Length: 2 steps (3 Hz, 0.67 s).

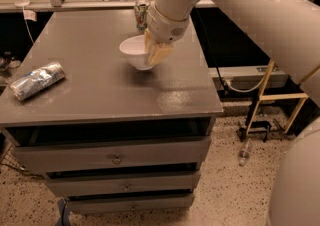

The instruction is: Move white bowl near redbull can

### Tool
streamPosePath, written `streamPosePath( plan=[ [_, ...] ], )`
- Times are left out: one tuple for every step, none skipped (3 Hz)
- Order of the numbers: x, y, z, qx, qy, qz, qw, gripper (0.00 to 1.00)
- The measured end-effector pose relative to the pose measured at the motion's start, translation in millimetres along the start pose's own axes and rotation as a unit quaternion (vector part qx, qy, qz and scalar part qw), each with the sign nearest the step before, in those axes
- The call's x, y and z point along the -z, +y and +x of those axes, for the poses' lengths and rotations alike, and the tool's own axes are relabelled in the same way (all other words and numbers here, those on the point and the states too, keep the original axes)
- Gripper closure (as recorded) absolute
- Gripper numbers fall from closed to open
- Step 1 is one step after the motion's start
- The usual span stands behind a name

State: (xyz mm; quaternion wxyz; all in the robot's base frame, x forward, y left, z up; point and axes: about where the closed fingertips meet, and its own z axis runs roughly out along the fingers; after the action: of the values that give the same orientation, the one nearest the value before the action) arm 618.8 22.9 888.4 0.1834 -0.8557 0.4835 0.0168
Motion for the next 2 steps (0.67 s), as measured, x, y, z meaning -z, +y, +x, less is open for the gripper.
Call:
streamPosePath(
  plan=[
    [23.8,-4.3,-17.2,0.013,-0.056,0.039,0.9976,1.0],
    [22.8,-4.4,-18.9,0.013,-0.058,0.037,0.9975,1.0]
  ],
)
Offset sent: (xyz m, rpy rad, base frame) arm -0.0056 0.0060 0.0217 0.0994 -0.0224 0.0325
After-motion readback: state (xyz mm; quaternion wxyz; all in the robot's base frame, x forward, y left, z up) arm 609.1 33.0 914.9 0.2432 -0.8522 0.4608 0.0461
